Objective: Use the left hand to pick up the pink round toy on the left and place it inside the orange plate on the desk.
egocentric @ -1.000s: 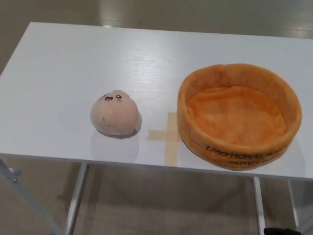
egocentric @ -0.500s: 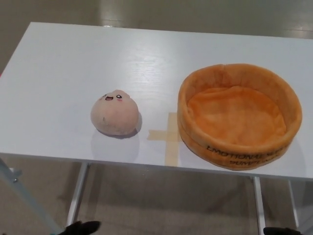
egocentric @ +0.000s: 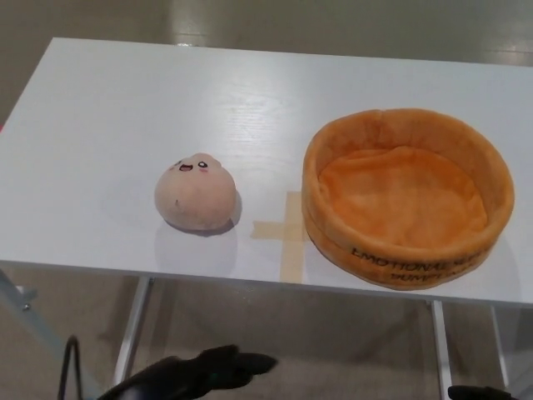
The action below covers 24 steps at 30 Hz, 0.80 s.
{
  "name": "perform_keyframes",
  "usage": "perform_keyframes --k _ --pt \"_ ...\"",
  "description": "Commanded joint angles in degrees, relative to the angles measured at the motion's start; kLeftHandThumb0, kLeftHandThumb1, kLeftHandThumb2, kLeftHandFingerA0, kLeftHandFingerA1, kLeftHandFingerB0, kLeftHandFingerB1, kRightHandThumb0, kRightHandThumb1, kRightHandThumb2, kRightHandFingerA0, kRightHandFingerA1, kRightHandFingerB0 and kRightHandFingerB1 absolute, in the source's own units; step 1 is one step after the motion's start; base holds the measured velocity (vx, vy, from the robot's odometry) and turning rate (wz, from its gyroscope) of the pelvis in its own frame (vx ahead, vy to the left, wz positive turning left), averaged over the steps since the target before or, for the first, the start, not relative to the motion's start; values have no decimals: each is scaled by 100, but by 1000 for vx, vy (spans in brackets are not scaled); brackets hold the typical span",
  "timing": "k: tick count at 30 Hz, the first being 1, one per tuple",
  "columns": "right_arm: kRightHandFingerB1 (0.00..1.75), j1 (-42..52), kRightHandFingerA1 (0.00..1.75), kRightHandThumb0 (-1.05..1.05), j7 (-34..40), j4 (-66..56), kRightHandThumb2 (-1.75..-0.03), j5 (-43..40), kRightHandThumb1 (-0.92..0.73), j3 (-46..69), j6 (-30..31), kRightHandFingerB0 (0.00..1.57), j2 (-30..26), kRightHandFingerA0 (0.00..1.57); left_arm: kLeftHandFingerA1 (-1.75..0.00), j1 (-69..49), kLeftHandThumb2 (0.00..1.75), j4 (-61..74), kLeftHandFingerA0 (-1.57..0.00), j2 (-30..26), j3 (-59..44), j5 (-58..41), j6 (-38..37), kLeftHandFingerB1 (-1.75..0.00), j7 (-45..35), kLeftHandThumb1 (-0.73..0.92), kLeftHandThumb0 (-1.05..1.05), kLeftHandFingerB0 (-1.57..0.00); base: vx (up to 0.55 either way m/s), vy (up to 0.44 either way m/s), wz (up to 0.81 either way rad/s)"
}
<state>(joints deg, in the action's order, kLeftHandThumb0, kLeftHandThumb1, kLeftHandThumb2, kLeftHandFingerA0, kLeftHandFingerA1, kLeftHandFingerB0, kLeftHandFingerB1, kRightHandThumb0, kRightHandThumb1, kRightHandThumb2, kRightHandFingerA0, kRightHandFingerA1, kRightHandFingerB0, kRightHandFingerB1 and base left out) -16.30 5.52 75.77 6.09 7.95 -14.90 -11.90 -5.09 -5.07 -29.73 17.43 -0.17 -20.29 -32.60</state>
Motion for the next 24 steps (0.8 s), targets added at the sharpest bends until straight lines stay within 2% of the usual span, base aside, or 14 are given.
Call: perform_keyframes --k 1,2,5,10,11,12,14,15,16,17,18,22,24 --pt "48 9 60 -34 85 20 -56 3 -55 -5 -68 63 1 72 -33 248 56 2828 -29 -870 353 -1754 1057 -31 -1704 54 -44 -29 0 0 0" --pt "49 1 58 -33 88 19 -56 -9 -55 4 -54 64 6 69 -40 369 69 3060 -24 -895 227 -1980 1204 -38 -1624 50 -47 -24 0 0 0" --pt "49 -12 59 -31 45 17 -56 -60 -55 44 -43 63 16 68 -40 575 68 3434 -24 -957 -9 -2275 1494 -38 -1439 49 -45 -24 0 0 0" --pt "49 3 60 -32 49 19 -56 -44 -56 27 -57 64 25 69 -38 1454 61 3285 -22 -484 -593 -2464 1264 -35 -885 46 -36 -22 0 0 0" --pt "49 5 63 -32 68 17 -55 -30 -55 15 -61 64 23 72 -52 1620 87 3186 -11 -390 -678 -2329 1169 -51 -762 34 -19 -11 0 0 0" --pt "49 8 63 -32 94 14 -55 -13 -55 0 -65 64 21 72 -52 1787 87 3101 -11 -310 -771 -2174 1101 -51 -636 34 -19 -11 0 0 0" --pt "49 -7 62 -32 65 15 -55 -61 -55 43 -58 64 34 71 -52 2030 86 2985 -11 -187 -882 -1950 1040 -51 -495 33 -17 -10 0 0 0" --pt "50 -6 60 -31 49 19 -56 -66 -55 49 -61 65 33 69 -53 2242 86 2916 -10 -136 -996 -1506 1013 -50 -259 32 -19 -8 0 0 0" --pt "50 -1 61 -32 45 22 -56 -57 -55 45 -78 65 33 70 -36 2538 56 2714 -12 -38 -1119 -1229 1044 -31 -87 40 -27 -18 0 0 0" --pt "50 0 61 -32 46 22 -56 -54 -55 43 -82 65 33 70 -36 2599 56 2664 -12 -9 -1144 -1199 1061 -31 -73 40 -27 -18 0 0 0" --pt "49 1 60 -32 58 20 -55 -38 -55 31 -78 66 30 70 -25 2817 55 2313 -8 40 -1207 -876 902 -29 12 44 -24 -15 0 0 0" --pt "49 6 59 -32 58 20 -56 -25 -55 22 -96 66 22 70 -22 3216 58 1517 -7 176 -1253 -310 479 -29 244 39 -23 -12 0 0 0" --pt "48 10 59 -33 75 20 -55 0 -55 -2 -95 66 15 72 -25 3385 53 1139 -5 218 -1260 134 262 -28 509 39 -24 -15 0 0 0"
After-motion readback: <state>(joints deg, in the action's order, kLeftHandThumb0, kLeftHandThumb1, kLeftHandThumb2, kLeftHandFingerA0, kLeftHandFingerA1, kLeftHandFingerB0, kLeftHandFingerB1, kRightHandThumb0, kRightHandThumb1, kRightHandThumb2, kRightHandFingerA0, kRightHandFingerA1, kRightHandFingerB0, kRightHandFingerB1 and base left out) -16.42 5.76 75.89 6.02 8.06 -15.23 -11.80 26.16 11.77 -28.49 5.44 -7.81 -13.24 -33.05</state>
